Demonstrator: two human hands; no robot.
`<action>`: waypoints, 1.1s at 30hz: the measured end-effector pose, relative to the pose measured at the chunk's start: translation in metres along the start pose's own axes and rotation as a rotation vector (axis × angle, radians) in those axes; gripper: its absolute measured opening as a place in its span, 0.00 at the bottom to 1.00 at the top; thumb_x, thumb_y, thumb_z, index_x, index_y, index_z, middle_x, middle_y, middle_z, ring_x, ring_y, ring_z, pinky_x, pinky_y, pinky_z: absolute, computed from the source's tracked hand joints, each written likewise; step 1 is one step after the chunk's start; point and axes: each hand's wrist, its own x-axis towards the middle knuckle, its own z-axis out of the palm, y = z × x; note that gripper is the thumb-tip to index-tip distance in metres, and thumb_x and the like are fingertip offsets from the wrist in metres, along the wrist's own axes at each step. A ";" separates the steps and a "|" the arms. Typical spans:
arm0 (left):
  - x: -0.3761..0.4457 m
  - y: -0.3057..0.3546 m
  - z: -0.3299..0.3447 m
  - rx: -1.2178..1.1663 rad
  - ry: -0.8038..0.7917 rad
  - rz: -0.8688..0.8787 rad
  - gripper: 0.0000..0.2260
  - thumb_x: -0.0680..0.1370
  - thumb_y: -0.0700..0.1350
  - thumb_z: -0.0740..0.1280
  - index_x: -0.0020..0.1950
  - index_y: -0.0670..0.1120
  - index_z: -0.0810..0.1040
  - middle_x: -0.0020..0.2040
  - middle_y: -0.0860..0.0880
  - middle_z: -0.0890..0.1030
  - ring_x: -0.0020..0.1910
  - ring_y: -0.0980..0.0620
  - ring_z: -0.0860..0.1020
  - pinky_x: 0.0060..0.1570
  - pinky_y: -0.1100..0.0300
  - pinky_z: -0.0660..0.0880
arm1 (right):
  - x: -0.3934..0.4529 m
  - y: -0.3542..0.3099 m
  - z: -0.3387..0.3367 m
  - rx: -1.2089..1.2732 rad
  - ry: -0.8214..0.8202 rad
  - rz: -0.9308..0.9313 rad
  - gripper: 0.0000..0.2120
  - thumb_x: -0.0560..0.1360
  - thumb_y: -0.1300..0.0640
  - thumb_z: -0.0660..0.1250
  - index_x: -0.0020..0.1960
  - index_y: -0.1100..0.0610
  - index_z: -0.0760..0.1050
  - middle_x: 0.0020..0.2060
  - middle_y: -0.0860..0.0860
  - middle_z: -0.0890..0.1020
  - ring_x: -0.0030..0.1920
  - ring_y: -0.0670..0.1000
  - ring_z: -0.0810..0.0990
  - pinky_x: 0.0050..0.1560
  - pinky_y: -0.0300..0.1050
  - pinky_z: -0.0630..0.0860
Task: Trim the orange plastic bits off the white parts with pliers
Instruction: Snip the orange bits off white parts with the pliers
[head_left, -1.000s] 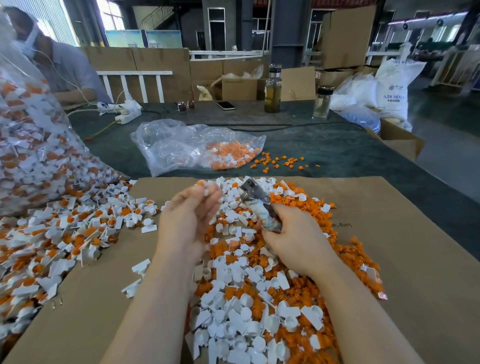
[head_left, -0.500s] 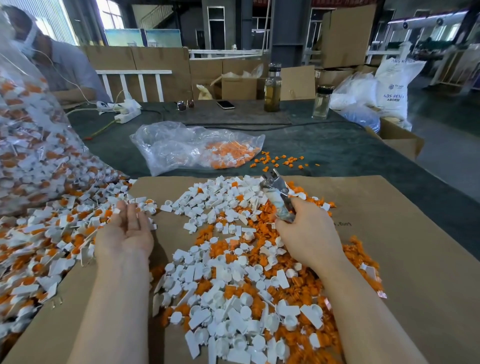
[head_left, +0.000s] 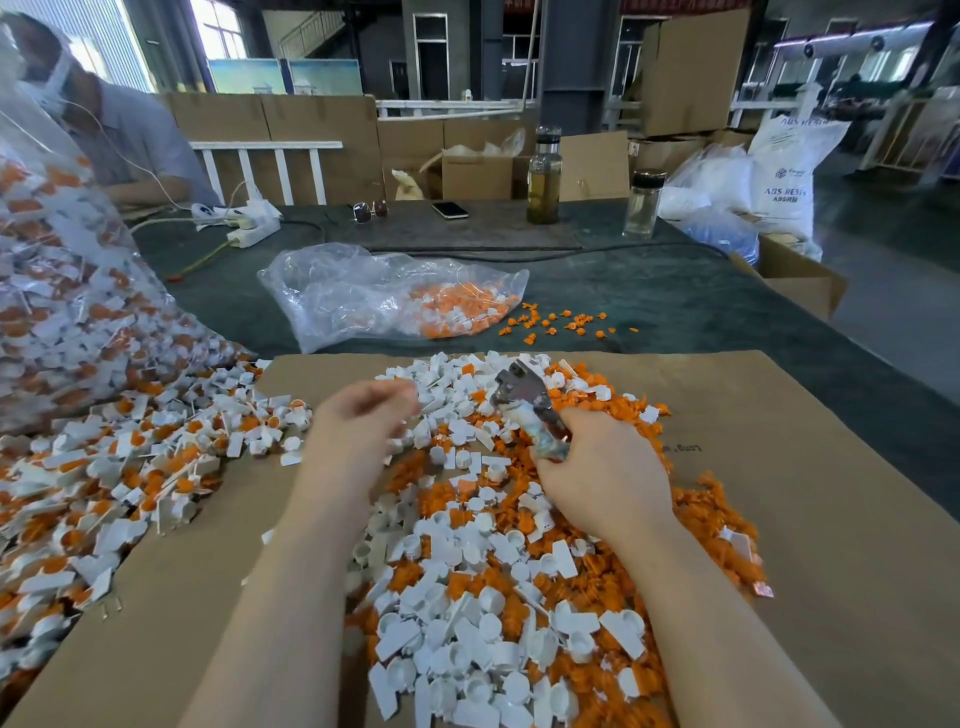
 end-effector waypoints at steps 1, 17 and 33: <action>-0.005 -0.002 0.010 0.174 -0.067 0.094 0.04 0.78 0.47 0.71 0.47 0.57 0.83 0.44 0.60 0.83 0.47 0.62 0.78 0.43 0.64 0.70 | 0.000 -0.001 0.001 -0.024 -0.008 -0.007 0.11 0.73 0.45 0.66 0.38 0.48 0.67 0.31 0.43 0.73 0.31 0.44 0.72 0.26 0.38 0.64; -0.013 -0.020 0.043 0.906 -0.259 0.421 0.10 0.78 0.48 0.69 0.59 0.52 0.83 0.56 0.50 0.82 0.56 0.50 0.78 0.56 0.56 0.74 | -0.003 -0.010 0.007 -0.130 -0.016 -0.033 0.08 0.71 0.47 0.68 0.42 0.47 0.68 0.35 0.44 0.70 0.31 0.44 0.67 0.25 0.38 0.58; -0.010 -0.020 0.043 0.717 -0.093 0.376 0.10 0.79 0.45 0.68 0.57 0.56 0.83 0.53 0.54 0.82 0.45 0.56 0.76 0.41 0.64 0.69 | -0.001 -0.008 0.002 0.059 0.017 -0.024 0.08 0.73 0.48 0.66 0.45 0.46 0.66 0.36 0.42 0.73 0.36 0.45 0.75 0.29 0.40 0.70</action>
